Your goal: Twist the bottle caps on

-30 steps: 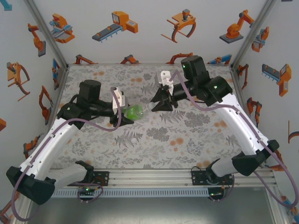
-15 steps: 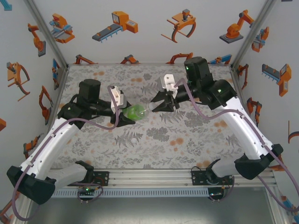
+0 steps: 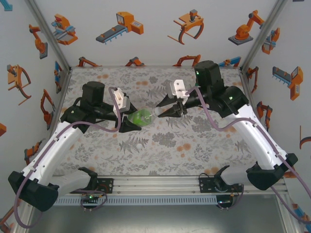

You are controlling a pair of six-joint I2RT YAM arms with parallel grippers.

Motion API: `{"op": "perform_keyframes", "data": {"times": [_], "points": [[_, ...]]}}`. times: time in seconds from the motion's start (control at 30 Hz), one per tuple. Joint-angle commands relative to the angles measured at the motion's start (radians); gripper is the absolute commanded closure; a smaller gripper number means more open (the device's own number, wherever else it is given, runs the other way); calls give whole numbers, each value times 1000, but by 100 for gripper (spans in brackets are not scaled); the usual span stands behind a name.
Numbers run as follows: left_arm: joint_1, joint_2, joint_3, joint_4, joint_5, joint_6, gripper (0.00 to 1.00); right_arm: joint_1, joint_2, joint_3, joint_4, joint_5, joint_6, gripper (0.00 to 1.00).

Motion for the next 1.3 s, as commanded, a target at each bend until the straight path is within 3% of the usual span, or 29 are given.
{"op": "perform_keyframes", "data": {"times": [0.0,0.13,0.3,0.4,0.63,0.77,0.93,1.13,1.27], "points": [[6,-10,22,69,18,-12,100,17,22,3,-32,-28,69,100],[5,-32,-19,131,-62,-25,100,16,30,-12,26,-14,234,100],[4,-48,-68,214,-117,-62,100,16,11,-116,275,29,632,100],[3,-52,-99,284,-164,-90,100,16,-5,-181,429,126,892,100],[1,-24,-137,401,-295,-131,100,10,32,-188,438,386,1410,100],[-3,11,-139,440,-344,-133,100,-25,101,-167,377,401,1703,100],[-9,53,-133,435,-394,-92,100,-64,188,-89,146,411,1809,100],[-18,86,-105,400,-412,-41,100,-69,206,-86,159,400,1850,100],[-22,94,-110,401,-387,-24,100,-70,200,-54,158,417,1776,83]]}}
